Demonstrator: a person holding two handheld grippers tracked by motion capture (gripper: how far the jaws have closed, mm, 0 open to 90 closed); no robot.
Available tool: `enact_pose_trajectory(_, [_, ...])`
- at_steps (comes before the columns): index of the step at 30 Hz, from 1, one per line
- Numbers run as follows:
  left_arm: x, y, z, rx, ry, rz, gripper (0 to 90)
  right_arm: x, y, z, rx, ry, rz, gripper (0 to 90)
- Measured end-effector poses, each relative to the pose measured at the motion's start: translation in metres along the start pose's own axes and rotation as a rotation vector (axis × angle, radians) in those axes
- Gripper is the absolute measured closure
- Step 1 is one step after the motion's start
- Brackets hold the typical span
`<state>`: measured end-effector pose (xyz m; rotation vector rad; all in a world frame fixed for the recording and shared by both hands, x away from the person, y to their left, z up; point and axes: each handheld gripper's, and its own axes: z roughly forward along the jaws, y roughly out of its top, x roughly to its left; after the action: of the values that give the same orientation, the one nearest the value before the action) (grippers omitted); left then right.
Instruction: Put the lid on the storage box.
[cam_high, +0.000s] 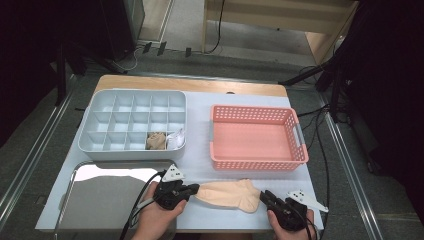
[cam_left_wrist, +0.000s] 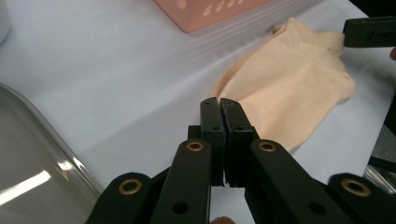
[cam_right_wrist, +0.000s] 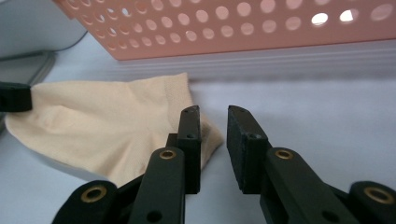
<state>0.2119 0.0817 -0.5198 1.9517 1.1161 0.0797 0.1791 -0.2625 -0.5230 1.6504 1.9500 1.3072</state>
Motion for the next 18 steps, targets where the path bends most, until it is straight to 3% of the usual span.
enact_pose_trajectory(5, [0.002,-0.002,0.002,0.018,0.006,0.004,90.0,0.008,-0.002,0.007,0.019,0.005,-0.046,87.3])
enact_pose_trajectory(8, [0.001,-0.002,0.003,0.024,0.006,0.007,90.0,0.013,0.0,0.014,0.024,-0.009,-0.084,88.0])
enact_pose_trajectory(12, [0.002,-0.001,0.001,0.013,0.006,0.0,89.8,0.011,0.0,0.017,0.028,-0.046,-0.087,86.9])
enact_pose_trajectory(15, [0.001,-0.001,0.0,-0.01,-0.006,0.005,84.3,0.01,-0.001,0.012,0.014,-0.067,-0.08,74.0])
enact_pose_trajectory(18, [-0.003,0.0,-0.003,-0.055,-0.001,0.005,74.0,0.004,-0.004,0.009,0.01,-0.069,-0.034,61.6])
